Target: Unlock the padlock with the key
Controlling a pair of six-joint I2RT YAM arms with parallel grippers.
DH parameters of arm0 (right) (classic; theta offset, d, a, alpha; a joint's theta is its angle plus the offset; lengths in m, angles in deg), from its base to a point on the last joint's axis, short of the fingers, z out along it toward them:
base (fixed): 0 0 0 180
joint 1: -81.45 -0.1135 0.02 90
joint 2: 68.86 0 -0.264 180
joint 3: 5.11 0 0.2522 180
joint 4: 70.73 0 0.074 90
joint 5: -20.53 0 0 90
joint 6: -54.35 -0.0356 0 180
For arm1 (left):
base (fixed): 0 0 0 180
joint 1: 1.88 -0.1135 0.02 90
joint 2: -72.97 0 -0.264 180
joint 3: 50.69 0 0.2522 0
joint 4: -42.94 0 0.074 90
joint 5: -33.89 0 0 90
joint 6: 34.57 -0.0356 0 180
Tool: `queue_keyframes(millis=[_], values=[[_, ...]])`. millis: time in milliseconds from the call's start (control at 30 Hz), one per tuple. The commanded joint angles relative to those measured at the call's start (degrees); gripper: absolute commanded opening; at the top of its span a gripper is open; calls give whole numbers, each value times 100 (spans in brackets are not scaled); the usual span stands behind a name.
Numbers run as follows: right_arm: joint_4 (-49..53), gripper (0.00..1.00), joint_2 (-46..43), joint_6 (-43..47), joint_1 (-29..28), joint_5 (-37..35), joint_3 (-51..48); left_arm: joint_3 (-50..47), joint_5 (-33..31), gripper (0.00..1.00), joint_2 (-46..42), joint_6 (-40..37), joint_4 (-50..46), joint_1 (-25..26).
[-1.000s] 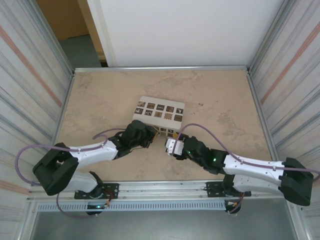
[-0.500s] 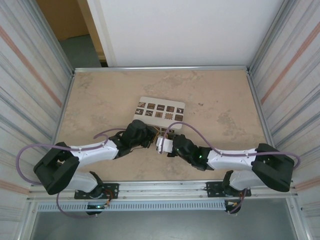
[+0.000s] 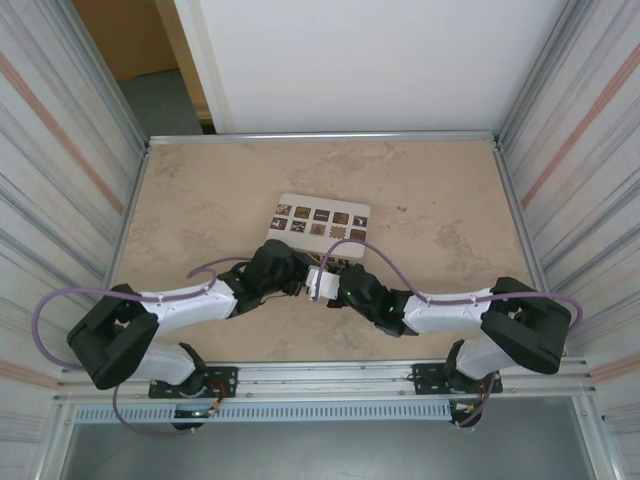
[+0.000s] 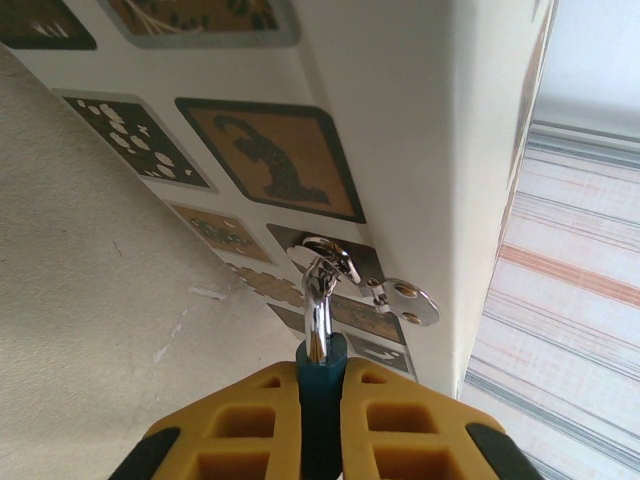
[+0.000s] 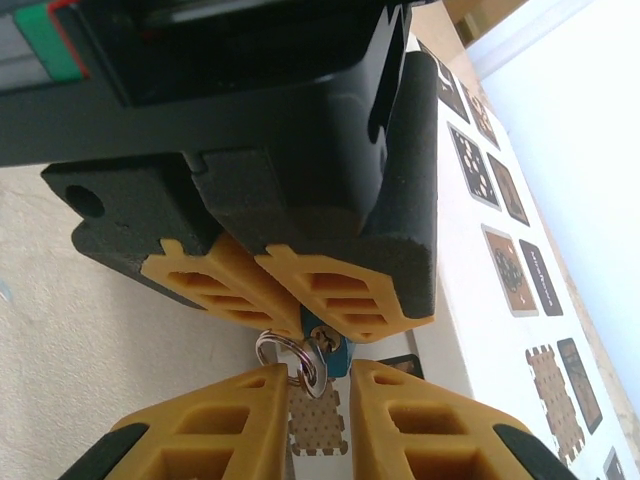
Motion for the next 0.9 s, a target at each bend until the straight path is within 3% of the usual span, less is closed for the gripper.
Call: queue_keyframes(millis=[0,367,500,867], values=[[-237,20,109,-76,43,3,158,51,22,0,-48,12,337,-23],[-333,9,288,-256,73,-63,162,47,57,0,-30,15,363,-29],[-341,0,286,-434,98,-62,163,26,70,0,-13,26,399,-27],[-535,0,103,-2119,247,178,21,-39,88,0,13,54,452,-22]])
